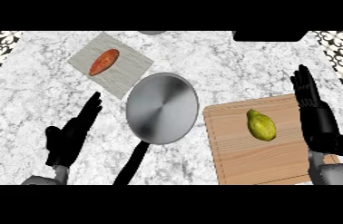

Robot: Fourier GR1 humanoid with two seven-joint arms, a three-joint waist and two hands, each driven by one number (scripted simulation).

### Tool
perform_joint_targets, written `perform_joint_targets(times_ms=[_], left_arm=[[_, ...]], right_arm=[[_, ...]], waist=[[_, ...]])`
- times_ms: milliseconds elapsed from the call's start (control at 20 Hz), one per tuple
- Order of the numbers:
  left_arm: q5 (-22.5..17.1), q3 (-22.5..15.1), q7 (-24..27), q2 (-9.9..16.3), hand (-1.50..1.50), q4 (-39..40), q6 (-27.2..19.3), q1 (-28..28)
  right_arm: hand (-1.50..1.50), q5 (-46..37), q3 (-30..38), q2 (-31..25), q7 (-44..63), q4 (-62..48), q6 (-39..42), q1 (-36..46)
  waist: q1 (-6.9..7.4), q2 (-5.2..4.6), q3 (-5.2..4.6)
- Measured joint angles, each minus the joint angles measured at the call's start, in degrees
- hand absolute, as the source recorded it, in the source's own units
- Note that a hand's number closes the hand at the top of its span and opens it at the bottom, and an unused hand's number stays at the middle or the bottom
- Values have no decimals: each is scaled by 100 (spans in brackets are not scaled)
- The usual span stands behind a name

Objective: Pick the pear from the cutting board and place it in the pan

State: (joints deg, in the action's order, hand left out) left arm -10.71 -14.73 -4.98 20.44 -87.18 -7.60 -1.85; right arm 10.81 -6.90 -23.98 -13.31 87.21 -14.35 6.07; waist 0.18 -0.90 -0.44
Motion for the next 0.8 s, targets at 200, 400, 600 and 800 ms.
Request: perform_joint_targets(times_ms=[200,400,600,800], left_arm=[[130,251,-110,205,0,210,-170,-30],[262,527,-242,464,0,390,-391,-4],[315,753,-432,645,0,579,-543,-38],[309,987,-596,829,0,825,-567,-163]], right_arm=[[-150,1123,97,335,9,-154,1004,262],[150,1761,314,519,49,-276,1338,331],[150,2364,640,638,523,-938,1419,175],[-150,3583,1308,715,863,-1669,2216,271]], waist=[[128,10,58],[183,-37,125],[149,-74,106],[76,-22,87]])
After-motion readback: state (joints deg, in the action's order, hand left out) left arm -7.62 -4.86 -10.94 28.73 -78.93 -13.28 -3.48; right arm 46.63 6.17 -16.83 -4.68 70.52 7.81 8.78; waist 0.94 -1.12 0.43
